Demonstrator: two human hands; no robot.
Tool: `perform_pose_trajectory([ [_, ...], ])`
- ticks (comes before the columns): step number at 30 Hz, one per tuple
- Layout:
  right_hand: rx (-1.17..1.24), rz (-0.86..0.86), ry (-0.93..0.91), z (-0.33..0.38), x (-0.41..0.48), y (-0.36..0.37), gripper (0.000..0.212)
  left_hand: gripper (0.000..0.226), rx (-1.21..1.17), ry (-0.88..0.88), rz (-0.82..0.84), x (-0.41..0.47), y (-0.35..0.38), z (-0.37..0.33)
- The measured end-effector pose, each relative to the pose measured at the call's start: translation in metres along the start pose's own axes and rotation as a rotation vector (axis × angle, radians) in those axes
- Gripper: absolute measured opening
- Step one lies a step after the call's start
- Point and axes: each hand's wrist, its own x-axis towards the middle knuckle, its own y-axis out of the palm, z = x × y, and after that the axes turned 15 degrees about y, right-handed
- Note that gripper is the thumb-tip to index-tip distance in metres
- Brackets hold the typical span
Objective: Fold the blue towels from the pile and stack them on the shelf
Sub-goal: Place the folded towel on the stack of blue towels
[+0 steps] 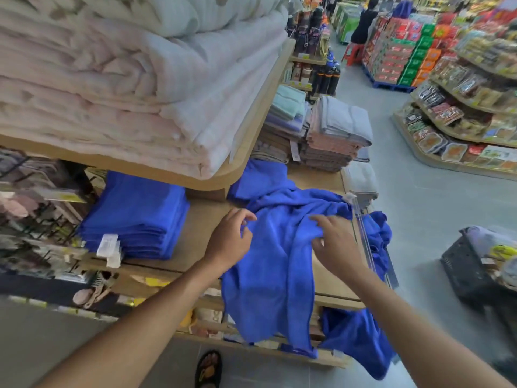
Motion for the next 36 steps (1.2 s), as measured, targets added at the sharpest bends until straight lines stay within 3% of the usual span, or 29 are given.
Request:
perform_pose_trajectory([
  [2,-0.024,0.074,-0.118,0.003,-0.041,0.019,0.039,0.026,-0.103,-0.066,0.053,-0.041,-0.011,-0.009],
  [4,-0.124,0.109,-0.15,-0.002,-0.064,0.031,0.039,0.027,-0.198,-0.268,0.305,-0.082,-0.015,-0.008],
  [6,-0.165,0.136,-0.132,-0.012,-0.074,0.041,0.048,0.027,-0.193,-0.547,0.668,-0.116,-0.014,-0.001],
  [7,-0.16,0.129,-0.135,-0.016,-0.078,0.046,0.051,0.024,-0.152,-0.65,0.781,-0.131,-0.01,0.003],
  [8,-0.153,0.108,-0.148,-0.019,-0.081,0.05,0.052,0.02,-0.115,-0.695,0.787,-0.142,-0.003,0.008],
  [10,-0.162,0.045,-0.169,-0.022,-0.084,0.058,0.051,0.011,-0.077,-0.647,0.583,-0.155,0.012,0.017],
  [13,-0.181,0.008,-0.159,-0.021,-0.086,0.065,0.051,0.027,-0.206,-0.582,0.363,-0.157,0.026,0.015],
  [16,-0.179,0.014,-0.151,-0.022,-0.086,0.065,0.052,0.015,-0.278,-0.61,0.333,-0.169,0.037,0.013],
  [22,-0.199,0.063,-0.139,-0.024,-0.088,0.066,0.057,0.051,-0.463,-0.715,0.519,-0.214,0.028,0.016],
  [26,-0.21,0.127,-0.136,-0.025,-0.09,0.063,0.064,0.038,-0.653,-0.872,0.497,-0.239,0.031,0.001],
  [29,-0.221,0.131,-0.169,-0.025,-0.104,0.055,0.069,0.024,-0.877,-1.039,0.41,-0.241,0.034,-0.014],
  [32,-0.053,0.06,-0.378,-0.024,-0.143,0.051,0.052,0.023,-1.196,-1.157,0.212,-0.23,0.032,-0.03],
  [34,0.1,0.268,-0.419,-0.025,-0.178,0.05,0.054,0.023,-1.334,-1.192,0.099,-0.219,0.03,-0.041],
  [36,0.143,0.452,-0.406,-0.024,-0.209,0.055,0.073,0.023,-1.402,-1.224,0.036,-0.209,0.026,-0.051],
])
